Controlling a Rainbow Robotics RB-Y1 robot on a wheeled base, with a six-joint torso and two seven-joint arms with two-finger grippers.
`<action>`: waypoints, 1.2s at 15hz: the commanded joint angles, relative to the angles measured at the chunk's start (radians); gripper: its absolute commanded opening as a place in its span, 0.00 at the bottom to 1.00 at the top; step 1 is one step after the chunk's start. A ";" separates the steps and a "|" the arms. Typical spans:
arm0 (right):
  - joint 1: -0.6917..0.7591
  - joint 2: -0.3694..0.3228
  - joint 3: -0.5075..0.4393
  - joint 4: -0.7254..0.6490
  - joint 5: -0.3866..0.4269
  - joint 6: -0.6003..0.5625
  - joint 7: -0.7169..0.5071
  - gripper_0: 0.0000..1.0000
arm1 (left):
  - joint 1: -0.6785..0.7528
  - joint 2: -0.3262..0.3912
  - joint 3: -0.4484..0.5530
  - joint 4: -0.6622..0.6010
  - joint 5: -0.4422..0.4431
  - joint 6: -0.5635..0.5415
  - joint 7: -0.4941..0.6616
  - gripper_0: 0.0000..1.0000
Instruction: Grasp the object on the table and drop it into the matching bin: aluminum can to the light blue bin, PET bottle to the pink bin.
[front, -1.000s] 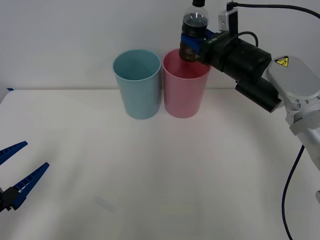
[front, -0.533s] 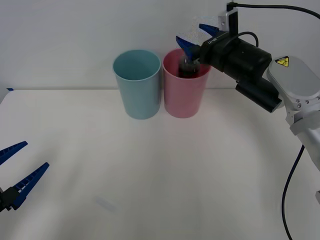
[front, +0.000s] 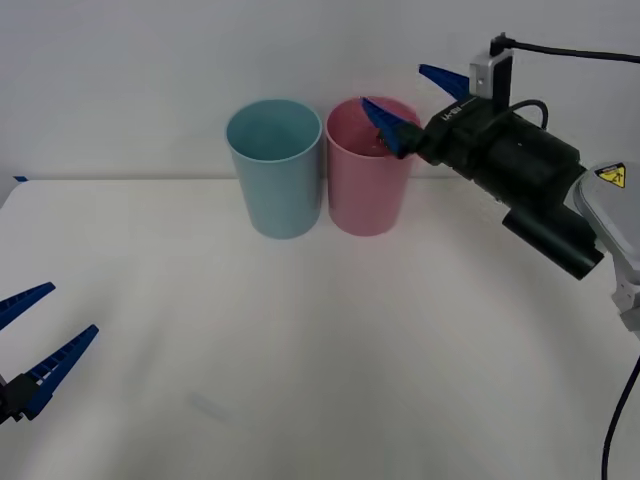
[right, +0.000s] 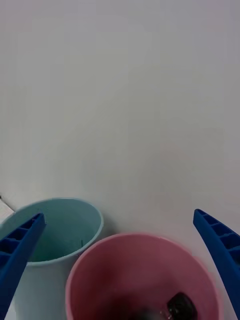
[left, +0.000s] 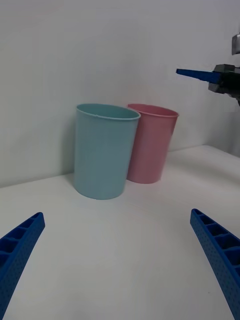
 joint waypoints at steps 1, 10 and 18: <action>0.124 -0.026 -0.034 -0.124 -0.025 -0.037 0.001 1.00 | 0.000 0.000 0.000 0.000 0.000 0.000 0.000 1.00; 0.511 -0.021 -0.241 -0.351 -0.062 -0.273 0.072 1.00 | 0.000 0.000 0.000 0.000 0.000 0.000 0.000 1.00; 0.709 0.068 -0.454 -0.360 -0.062 -0.479 0.198 1.00 | 0.000 0.000 0.000 0.000 0.000 0.000 0.000 1.00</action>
